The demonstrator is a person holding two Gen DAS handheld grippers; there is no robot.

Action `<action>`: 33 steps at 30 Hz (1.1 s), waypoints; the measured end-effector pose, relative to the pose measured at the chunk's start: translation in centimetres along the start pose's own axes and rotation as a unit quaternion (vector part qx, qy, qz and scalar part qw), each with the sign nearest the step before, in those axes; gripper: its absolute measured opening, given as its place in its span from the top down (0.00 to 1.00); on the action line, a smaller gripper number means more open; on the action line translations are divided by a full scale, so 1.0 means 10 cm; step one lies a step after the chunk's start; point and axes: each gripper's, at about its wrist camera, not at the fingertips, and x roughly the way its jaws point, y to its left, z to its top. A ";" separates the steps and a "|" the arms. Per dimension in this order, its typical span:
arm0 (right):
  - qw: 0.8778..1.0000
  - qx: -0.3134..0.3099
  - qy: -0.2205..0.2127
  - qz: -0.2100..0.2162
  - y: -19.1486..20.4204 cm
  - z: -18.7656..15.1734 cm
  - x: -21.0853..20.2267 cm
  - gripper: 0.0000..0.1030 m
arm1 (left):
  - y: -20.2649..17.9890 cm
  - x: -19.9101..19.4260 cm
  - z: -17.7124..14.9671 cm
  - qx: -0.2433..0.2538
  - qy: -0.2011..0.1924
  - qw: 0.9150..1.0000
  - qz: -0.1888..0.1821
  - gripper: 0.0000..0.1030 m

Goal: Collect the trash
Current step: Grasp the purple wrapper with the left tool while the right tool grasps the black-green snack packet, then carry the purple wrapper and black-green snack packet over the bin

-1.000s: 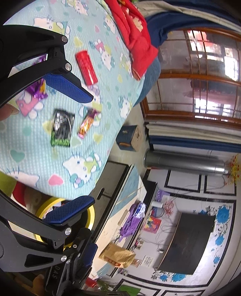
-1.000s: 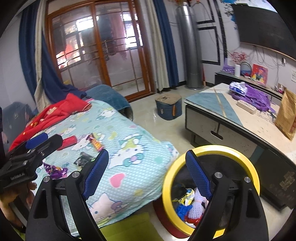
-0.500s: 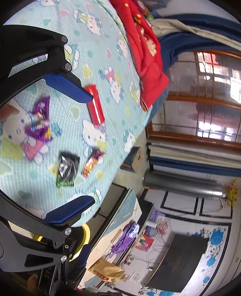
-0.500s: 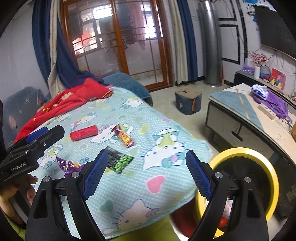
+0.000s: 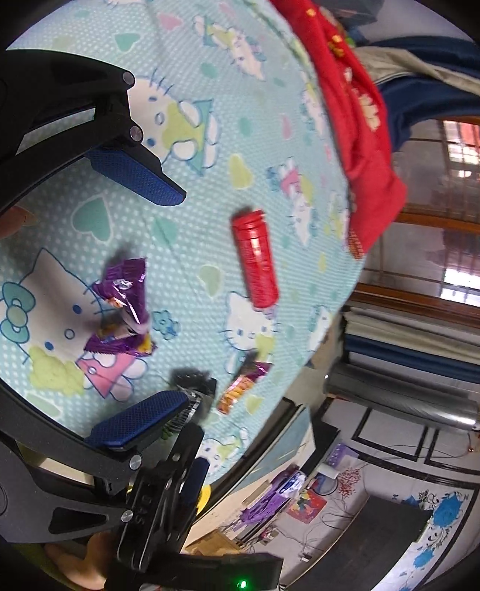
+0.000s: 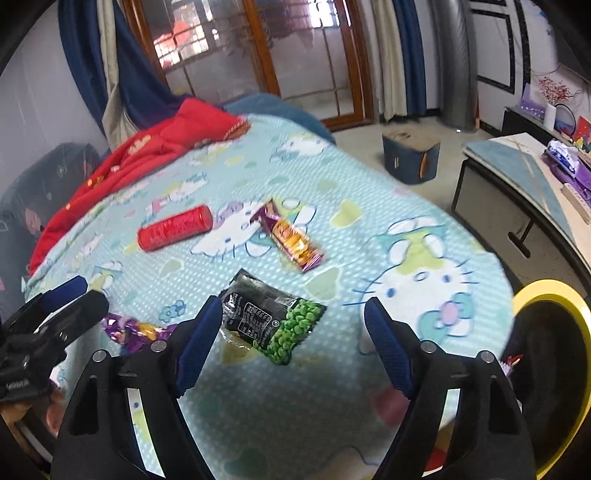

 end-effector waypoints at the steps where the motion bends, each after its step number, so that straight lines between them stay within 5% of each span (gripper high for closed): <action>1: 1.000 -0.002 0.005 -0.001 0.00 -0.01 0.04 0.30 | 0.02 0.04 -0.02 -0.003 0.010 1.000 -0.004 0.11; 10: 1.000 -0.012 0.013 0.009 -0.01 -0.12 0.16 0.60 | 0.05 0.27 -0.14 -0.009 0.059 0.998 -0.019 0.12; 15: 1.000 -0.008 0.010 0.017 -0.06 -0.17 0.11 0.77 | -0.05 0.32 -0.18 0.011 0.072 0.997 -0.020 0.31; 17: 1.000 -0.018 0.007 0.020 -0.03 -0.19 0.07 0.85 | -0.08 0.32 -0.19 0.019 0.074 0.997 -0.021 0.47; 22: 1.000 -0.016 -0.002 0.022 -0.04 -0.23 -0.01 0.88 | -0.12 0.32 -0.20 0.026 0.075 0.996 -0.034 0.77; 33: 0.999 0.004 -0.044 0.014 -0.30 -0.20 -0.40 0.88 | -0.41 0.18 -0.16 0.042 0.051 0.994 -0.084 0.79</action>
